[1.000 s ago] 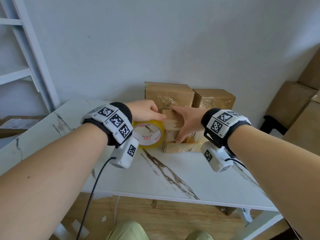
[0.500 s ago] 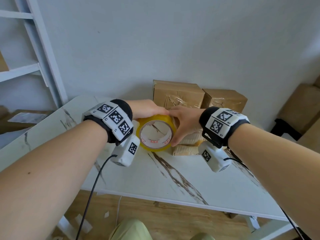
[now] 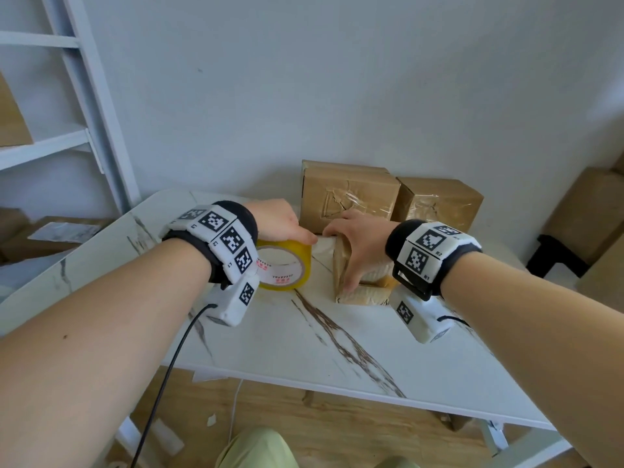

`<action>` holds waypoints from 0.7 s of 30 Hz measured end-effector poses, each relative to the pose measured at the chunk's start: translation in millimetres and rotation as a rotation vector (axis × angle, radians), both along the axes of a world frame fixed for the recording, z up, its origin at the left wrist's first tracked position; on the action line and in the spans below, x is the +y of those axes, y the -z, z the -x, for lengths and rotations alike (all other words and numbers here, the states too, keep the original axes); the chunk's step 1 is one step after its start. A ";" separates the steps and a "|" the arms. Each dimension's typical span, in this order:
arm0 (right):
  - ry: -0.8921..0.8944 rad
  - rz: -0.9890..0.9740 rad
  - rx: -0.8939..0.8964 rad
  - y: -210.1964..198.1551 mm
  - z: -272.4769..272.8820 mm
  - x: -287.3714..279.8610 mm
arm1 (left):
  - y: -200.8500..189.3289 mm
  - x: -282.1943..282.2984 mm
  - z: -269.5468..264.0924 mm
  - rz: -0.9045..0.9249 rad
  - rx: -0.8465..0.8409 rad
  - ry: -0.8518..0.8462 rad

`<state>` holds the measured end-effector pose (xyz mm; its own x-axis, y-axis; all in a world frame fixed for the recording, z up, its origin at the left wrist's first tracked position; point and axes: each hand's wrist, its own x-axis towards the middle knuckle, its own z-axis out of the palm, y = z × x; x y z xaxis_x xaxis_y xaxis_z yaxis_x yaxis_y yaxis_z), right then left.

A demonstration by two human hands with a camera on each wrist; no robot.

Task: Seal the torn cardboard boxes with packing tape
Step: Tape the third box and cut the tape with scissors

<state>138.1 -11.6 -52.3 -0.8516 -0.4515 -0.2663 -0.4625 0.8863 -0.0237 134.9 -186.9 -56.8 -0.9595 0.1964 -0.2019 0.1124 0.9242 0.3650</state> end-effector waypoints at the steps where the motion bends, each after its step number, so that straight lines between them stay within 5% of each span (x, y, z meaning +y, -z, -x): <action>1: 0.004 0.052 0.001 0.2 0.4 1.5 | 0.1 -2.3 -0.1 -0.024 -0.010 -0.010; 10: 0.110 0.671 -0.014 -35.0 6.0 21.3 | -36.9 -28.0 -4.6 -0.477 0.130 -0.131; 21: 0.158 1.180 -0.245 -30.6 12.0 32.1 | -39.2 -31.3 -1.7 -0.314 0.102 -0.133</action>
<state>126.1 20.5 -21.7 -0.9037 -0.4212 0.0763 -0.2213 0.3074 -0.9255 136.7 -218.2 -17.6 -0.9930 0.1057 -0.0534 0.0490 0.7776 0.6269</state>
